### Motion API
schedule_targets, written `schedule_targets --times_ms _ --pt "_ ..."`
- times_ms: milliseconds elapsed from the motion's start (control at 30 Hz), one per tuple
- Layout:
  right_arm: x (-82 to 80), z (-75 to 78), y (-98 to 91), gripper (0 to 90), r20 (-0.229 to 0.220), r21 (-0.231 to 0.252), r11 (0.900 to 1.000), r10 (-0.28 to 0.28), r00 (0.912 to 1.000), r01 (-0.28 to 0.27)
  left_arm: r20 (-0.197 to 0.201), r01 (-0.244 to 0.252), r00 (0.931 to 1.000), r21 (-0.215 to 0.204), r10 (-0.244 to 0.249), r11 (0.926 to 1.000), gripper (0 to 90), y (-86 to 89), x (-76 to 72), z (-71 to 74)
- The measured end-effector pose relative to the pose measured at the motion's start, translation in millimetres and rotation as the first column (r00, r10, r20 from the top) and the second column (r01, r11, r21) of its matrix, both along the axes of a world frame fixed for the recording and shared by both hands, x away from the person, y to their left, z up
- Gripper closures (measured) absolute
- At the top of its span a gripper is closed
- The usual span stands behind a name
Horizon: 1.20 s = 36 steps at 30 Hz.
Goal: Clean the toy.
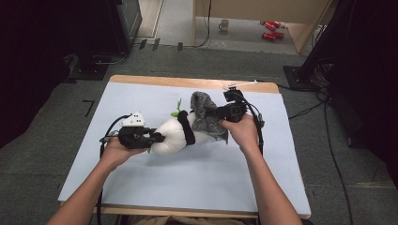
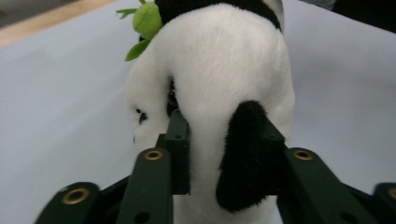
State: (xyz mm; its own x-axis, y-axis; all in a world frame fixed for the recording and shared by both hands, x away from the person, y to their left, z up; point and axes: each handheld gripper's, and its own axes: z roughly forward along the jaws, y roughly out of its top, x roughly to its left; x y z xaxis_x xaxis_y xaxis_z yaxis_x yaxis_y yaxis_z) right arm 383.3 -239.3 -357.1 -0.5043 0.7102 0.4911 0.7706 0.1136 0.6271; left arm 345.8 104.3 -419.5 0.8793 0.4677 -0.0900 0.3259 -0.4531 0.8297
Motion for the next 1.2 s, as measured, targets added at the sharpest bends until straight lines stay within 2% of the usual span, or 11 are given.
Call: schedule_targets --times_ms 133,233,300,333,467,700,800,933,1033,1133,1200 --pt "-6.0 10.3 -13.4 76.9 0.019 0.025 0.9995 -0.019 0.9996 0.019 0.119 0.028 0.9924 0.035 -0.032 0.9990 72.6 0.3 6.4 9.1" --pt "-10.0 20.0 -29.6 76.9 0.040 0.045 0.9978 -0.050 0.9980 0.048 0.227 0.033 0.9727 0.064 -0.047 0.9974 72.8 -3.1 10.8 16.2" --pt "-12.1 25.7 -41.3 76.9 0.053 0.056 0.9959 -0.074 0.9959 0.071 0.247 0.053 0.9672 0.039 -0.061 0.9978 72.8 -1.3 17.1 16.0" --pt "-13.3 27.8 -47.4 76.8 0.055 0.059 0.9948 -0.086 0.9947 0.083 0.268 0.068 0.9604 0.043 -0.077 0.9967 72.7 0.0 19.2 13.6" --pt "-16.9 26.2 -70.4 76.9 0.051 0.052 0.9900 -0.134 0.9897 0.131 0.248 0.121 0.9605 0.036 -0.126 0.9920 70.8 6.3 22.3 4.9" --pt "-23.8 0.9 -100.8 76.8 -0.006 0.037 0.9805 -0.193 0.9812 0.193 0.125 0.105 0.9865 0.011 -0.106 0.9944 44.9 19.1 18.3 -2.3" --pt "-26.7 -10.9 -107.8 76.8 -0.027 0.030 0.9780 -0.205 0.9783 0.206 0.102 0.118 0.9877 0.008 -0.119 0.9929 40.3 19.9 12.9 -1.7" --pt "-29.8 -21.7 -112.5 76.7 -0.049 0.035 0.9757 -0.215 0.9754 0.217 0.043 0.128 0.9912 -0.083 -0.125 0.9883 36.5 21.1 7.4 4.1" --pt "-31.0 -26.9 -114.1 76.7 -0.052 0.043 0.9743 -0.219 0.9743 0.221 -0.014 0.099 0.9949 -0.072 -0.100 0.9925 34.3 15.6 6.5 3.5" --pt "-32.0 -30.7 -114.2 76.7 -0.057 0.048 0.9740 -0.219 0.9741 0.221 0.002 0.080 0.9968 -0.062 -0.080 0.9949 34.8 11.3 1.5 4.3" --pt "-33.1 -33.2 -114.7 76.7 -0.063 0.050 0.9729 -0.222 0.9730 0.226 0.005 0.045 0.9990 -0.100 -0.044 0.9940 34.5 12.9 -0.5 8.4"
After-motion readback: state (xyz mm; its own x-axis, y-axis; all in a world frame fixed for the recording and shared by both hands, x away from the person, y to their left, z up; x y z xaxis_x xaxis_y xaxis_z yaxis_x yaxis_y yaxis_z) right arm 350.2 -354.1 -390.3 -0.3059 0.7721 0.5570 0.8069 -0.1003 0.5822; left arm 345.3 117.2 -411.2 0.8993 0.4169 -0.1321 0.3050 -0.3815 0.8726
